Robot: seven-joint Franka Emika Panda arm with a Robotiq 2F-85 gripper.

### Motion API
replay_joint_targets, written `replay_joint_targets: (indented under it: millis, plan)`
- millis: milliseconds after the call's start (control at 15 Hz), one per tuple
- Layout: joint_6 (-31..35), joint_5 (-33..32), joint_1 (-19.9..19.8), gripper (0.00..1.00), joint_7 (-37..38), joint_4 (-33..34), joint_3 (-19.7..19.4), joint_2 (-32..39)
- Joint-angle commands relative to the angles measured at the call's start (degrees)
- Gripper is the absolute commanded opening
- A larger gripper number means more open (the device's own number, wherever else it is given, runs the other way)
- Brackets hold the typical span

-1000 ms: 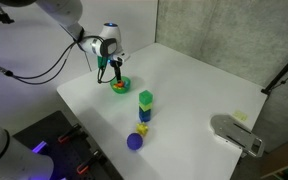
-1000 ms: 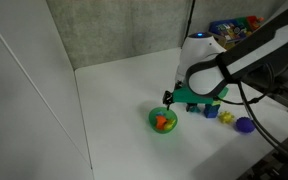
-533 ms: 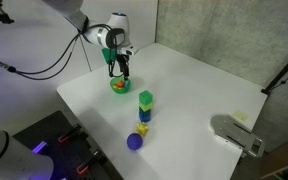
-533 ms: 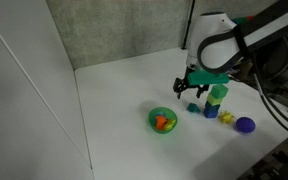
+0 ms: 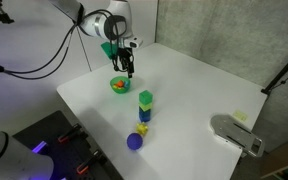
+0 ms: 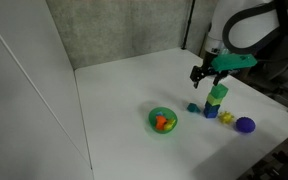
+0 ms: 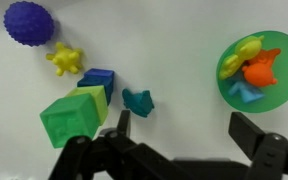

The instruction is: Pick up the yellow bear on the left and put it in the green bowl.

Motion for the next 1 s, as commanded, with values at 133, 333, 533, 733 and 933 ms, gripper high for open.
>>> replay_joint_targets:
  millis: [133,333,533,733,933]
  plan:
    - [-1.6,-0.4,-4.2,1.0,-7.0,-10.5,0.7,-12.3]
    - [-5.0,1.2,-6.6,1.0,-11.1,-13.4,0.8,-18.1]
    - [-10.3,1.2,-8.3,1.0,-12.7,-13.8,1.1,-22.7]
    - [-16.0,2.0,-8.8,1.0,-12.0,-13.1,2.1,-27.8]
    - [-21.0,2.8,-8.7,1.0,-11.0,-12.0,3.6,-32.7]
